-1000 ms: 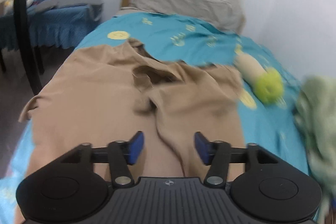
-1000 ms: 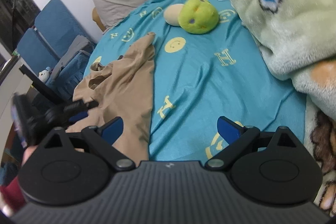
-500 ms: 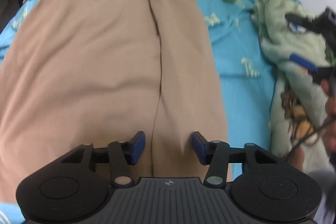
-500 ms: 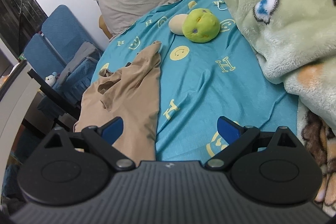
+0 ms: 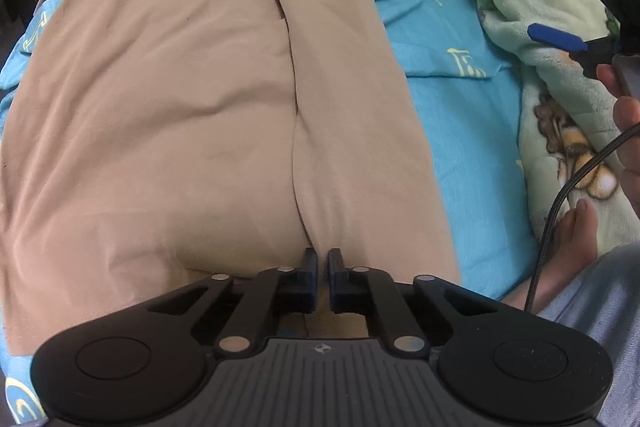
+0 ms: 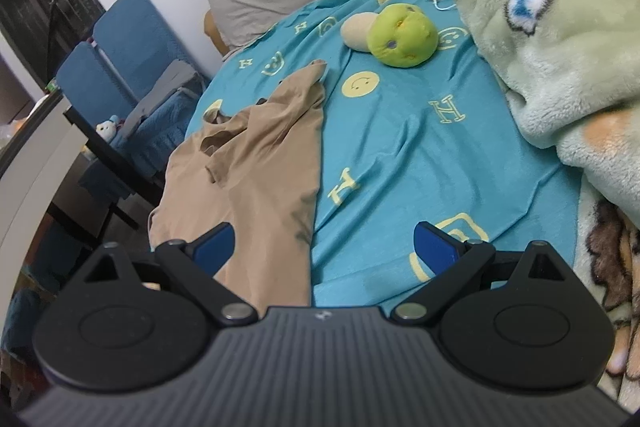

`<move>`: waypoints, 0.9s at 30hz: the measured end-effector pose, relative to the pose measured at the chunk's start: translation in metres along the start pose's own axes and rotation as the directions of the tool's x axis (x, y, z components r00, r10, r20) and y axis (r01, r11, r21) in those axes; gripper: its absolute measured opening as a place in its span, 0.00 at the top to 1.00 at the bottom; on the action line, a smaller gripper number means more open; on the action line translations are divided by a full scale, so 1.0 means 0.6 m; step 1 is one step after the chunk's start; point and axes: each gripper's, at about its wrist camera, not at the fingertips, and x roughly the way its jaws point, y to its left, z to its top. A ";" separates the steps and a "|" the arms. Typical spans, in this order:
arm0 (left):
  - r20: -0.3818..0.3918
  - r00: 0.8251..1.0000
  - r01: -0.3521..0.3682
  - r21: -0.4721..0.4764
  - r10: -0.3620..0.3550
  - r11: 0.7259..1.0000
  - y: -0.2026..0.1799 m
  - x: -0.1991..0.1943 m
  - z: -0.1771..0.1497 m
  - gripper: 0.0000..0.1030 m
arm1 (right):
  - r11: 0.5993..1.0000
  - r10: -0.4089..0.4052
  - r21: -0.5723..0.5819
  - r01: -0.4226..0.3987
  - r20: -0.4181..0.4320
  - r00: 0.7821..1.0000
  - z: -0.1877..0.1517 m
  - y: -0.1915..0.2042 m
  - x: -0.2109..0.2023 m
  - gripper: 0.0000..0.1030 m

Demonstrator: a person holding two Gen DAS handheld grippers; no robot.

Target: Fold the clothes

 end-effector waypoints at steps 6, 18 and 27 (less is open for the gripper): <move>-0.012 1.000 -0.019 -0.025 0.018 1.000 0.008 -0.022 -0.009 0.97 | 0.999 0.025 -0.049 -0.024 0.028 0.999 -0.004 0.018 -0.013 0.05; 0.206 0.971 -0.137 0.046 0.125 0.990 -0.018 -0.077 -0.003 0.38 | 0.991 0.061 -0.123 -0.054 0.054 0.997 -0.015 0.049 -0.029 0.05; 0.505 0.845 -0.220 0.033 0.174 0.975 -0.071 -0.129 0.053 0.00 | 0.984 0.094 -0.167 -0.061 0.199 0.976 -0.017 0.065 -0.067 0.05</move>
